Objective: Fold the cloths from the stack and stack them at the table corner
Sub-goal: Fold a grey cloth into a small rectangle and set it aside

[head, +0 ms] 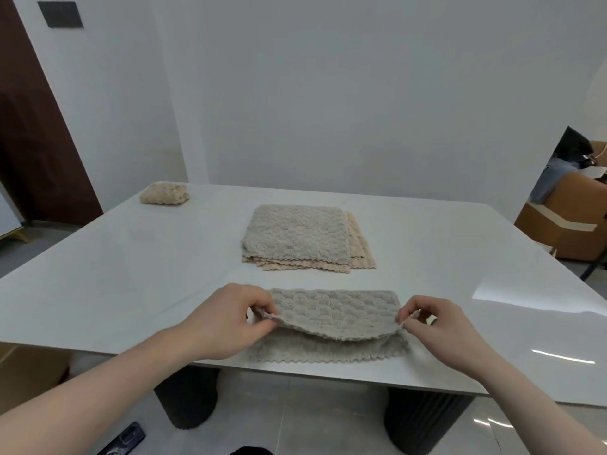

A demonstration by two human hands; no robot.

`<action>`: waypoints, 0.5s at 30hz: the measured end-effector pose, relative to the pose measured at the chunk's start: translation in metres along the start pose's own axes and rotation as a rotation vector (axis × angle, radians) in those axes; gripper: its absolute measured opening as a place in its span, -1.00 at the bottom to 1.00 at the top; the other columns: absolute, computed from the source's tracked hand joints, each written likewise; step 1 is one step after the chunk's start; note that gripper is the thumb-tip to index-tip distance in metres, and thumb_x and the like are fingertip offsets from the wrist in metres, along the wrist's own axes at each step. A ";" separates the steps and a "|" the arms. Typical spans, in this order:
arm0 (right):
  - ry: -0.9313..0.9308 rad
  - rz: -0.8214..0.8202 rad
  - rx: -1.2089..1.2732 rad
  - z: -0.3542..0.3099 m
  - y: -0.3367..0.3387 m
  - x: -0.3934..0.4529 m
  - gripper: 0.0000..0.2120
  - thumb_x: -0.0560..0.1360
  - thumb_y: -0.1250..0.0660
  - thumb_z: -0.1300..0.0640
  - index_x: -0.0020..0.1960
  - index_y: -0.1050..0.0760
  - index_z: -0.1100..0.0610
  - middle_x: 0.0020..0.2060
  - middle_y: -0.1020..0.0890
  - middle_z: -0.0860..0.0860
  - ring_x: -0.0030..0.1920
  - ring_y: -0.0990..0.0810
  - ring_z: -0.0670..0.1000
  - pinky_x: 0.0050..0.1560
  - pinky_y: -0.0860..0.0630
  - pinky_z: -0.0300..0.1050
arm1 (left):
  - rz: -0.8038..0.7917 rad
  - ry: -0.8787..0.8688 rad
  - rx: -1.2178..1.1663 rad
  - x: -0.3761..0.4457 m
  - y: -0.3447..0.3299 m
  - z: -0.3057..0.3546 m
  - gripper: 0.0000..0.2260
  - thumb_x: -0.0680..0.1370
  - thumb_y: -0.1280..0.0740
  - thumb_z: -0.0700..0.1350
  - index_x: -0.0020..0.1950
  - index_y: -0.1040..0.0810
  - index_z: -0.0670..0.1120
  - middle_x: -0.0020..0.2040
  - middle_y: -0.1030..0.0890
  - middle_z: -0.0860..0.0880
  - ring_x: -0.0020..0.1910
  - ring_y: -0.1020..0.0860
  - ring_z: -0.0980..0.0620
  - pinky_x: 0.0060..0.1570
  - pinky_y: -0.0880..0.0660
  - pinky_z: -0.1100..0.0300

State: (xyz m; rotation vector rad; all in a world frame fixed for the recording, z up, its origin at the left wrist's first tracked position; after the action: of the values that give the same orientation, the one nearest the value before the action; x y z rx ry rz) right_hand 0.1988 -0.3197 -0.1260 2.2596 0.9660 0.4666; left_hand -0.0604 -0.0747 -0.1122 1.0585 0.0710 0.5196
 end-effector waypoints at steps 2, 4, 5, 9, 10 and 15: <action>0.003 -0.016 -0.024 0.004 -0.001 -0.005 -0.82 0.42 -0.41 0.22 -0.23 -0.66 -0.05 -0.22 -0.69 0.00 -0.32 -0.51 -0.12 -0.20 -0.48 -0.12 | -0.017 0.003 0.019 -0.004 -0.003 -0.001 -0.93 0.50 -0.45 0.10 -0.13 -0.69 0.14 -0.15 -0.67 0.23 -0.07 -0.61 0.25 -0.08 -0.50 0.30; 0.004 -0.041 -0.038 0.008 -0.003 -0.009 -0.81 0.41 -0.41 0.22 -0.23 -0.66 -0.06 -0.20 -0.70 -0.06 -0.26 -0.54 -0.09 -0.11 -0.53 -0.06 | -0.056 0.007 0.054 -0.007 -0.007 -0.003 -0.91 0.50 -0.45 0.11 -0.11 -0.69 0.13 -0.14 -0.67 0.23 -0.08 -0.60 0.26 -0.07 -0.49 0.32; 0.005 -0.059 -0.056 0.009 -0.005 -0.010 -0.80 0.40 -0.41 0.22 -0.24 -0.66 -0.07 -0.18 -0.70 -0.09 -0.25 -0.54 -0.09 -0.09 -0.55 -0.04 | -0.090 0.006 0.086 -0.009 -0.010 -0.005 -0.89 0.49 -0.43 0.14 -0.09 -0.69 0.14 -0.11 -0.67 0.23 -0.07 -0.59 0.26 -0.05 -0.51 0.29; 0.008 -0.152 -0.146 0.007 -0.009 -0.014 -0.78 0.41 -0.40 0.20 -0.25 -0.68 -0.11 -0.12 -0.68 -0.22 -0.15 -0.56 -0.01 -0.01 -0.57 -0.02 | -0.240 0.038 0.213 -0.012 -0.015 -0.002 -0.78 0.45 -0.37 0.26 -0.04 -0.67 0.19 0.03 -0.62 0.27 -0.10 -0.52 0.33 -0.04 -0.47 0.31; 0.028 -0.140 -0.149 0.002 -0.007 -0.013 -0.76 0.43 -0.38 0.20 -0.25 -0.69 -0.13 -0.13 -0.68 -0.23 -0.15 -0.56 -0.01 -0.01 -0.57 -0.02 | -0.235 0.049 0.247 -0.010 -0.013 0.003 -0.76 0.44 -0.34 0.29 -0.04 -0.66 0.21 0.03 -0.61 0.28 -0.10 -0.52 0.34 -0.03 -0.48 0.30; 0.174 0.068 -0.148 -0.027 -0.013 0.008 -0.80 0.50 -0.38 0.11 -0.06 -0.68 -0.18 -0.03 -0.65 -0.27 -0.01 -0.55 -0.14 0.04 -0.50 -0.10 | -0.069 0.004 0.222 0.022 -0.016 0.042 -0.70 0.55 -0.25 0.26 0.15 -0.64 0.19 0.18 -0.59 0.24 0.19 -0.52 0.14 0.19 -0.48 0.09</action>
State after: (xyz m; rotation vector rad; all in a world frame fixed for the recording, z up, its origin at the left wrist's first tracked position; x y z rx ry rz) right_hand 0.1832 -0.2956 -0.1139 2.1499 0.9094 0.7500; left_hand -0.0226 -0.1052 -0.1011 1.2677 0.1711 0.4585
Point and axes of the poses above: each hand's wrist, its own x-axis towards the middle knuckle, its own y-axis out of the back of the hand, z = x × y, the point moved 4 cm from there along x, towards the middle knuckle
